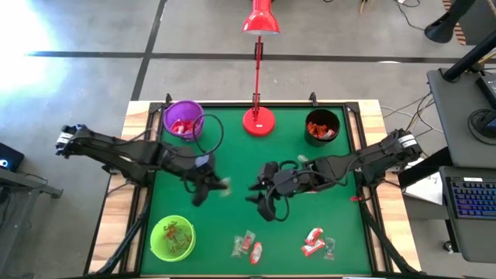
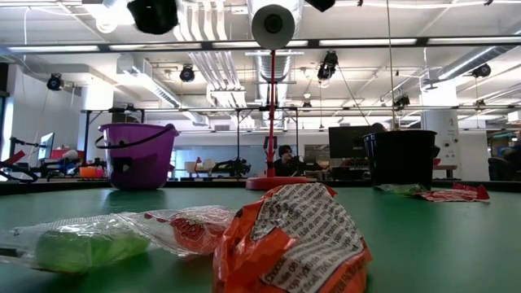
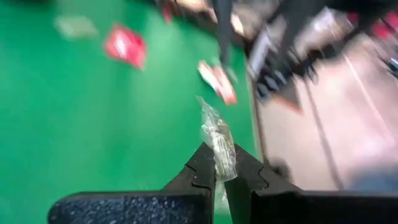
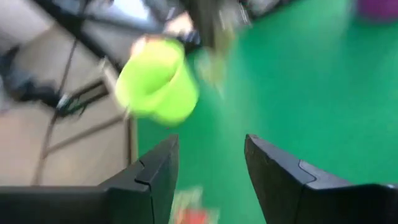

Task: Sort candy
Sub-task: Put the green gummy into the light green bucket, then put the red candy into the violet bucket

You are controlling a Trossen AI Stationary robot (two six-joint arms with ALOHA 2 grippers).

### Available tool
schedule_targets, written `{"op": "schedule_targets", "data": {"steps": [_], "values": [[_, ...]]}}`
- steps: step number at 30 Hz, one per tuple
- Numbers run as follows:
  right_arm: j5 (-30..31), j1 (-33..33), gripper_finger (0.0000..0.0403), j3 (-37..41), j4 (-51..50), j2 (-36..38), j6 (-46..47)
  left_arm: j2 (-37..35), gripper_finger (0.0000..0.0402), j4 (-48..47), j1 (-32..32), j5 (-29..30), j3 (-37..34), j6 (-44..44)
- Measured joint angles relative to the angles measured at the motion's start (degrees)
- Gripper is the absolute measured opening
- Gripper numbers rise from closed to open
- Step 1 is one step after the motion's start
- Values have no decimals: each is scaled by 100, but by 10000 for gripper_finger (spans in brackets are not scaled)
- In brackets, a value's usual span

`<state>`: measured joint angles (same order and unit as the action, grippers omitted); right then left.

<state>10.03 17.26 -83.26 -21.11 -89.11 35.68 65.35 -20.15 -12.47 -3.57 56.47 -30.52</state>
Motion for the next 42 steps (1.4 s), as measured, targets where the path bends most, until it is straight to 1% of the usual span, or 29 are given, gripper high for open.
{"op": "schedule_targets", "data": {"steps": [2, 3, 7, 10, 19, 22, 27, 35, 37, 38, 40, 42], "values": [[-463, 2, 176, 0, -235, 7, 116, -184, 0, -510, -79, -444, 0, -238], [-578, 2, 175, 0, -352, 7, 162, -258, 0, -793, -133, -631, 0, -350], [-561, 9, 170, 0, -827, 7, 399, -429, 0, -1656, -456, -1326, 0, -1015], [-554, 9, 165, 0, -1036, 7, 479, -444, 0, -2041, -839, -1832, 0, -1478], [-554, 9, 153, 0, -1094, 7, 464, -305, 0, -2626, -1811, -2430, 0, -2460], [-552, 9, 153, 0, -1213, 7, 462, -228, 1, -2652, -2065, -2608, 0, -2548], [-552, 9, 150, 0, -1296, 7, 477, -129, 22, -2744, -2175, -2606, 0, -2556], [-551, 9, 148, 0, -1361, 7, 482, -114, 95, -2740, -2175, -2480, 0, -2553], [-548, 9, 148, 0, -1543, 14, 483, -114, 110, -2751, -2177, -2180, 0, -2532], [-536, 9, 148, 0, -1714, 18, 484, -114, 117, -2753, -2177, -1920, 0, -2478], [-361, 9, 148, 0, -2155, 23, 523, -114, 125, -2751, -2172, -1219, 0, -2315], [-61, 9, 148, 0, -2791, 23, 675, -114, 130, -2751, -2158, -336, 0, -2140]]}}
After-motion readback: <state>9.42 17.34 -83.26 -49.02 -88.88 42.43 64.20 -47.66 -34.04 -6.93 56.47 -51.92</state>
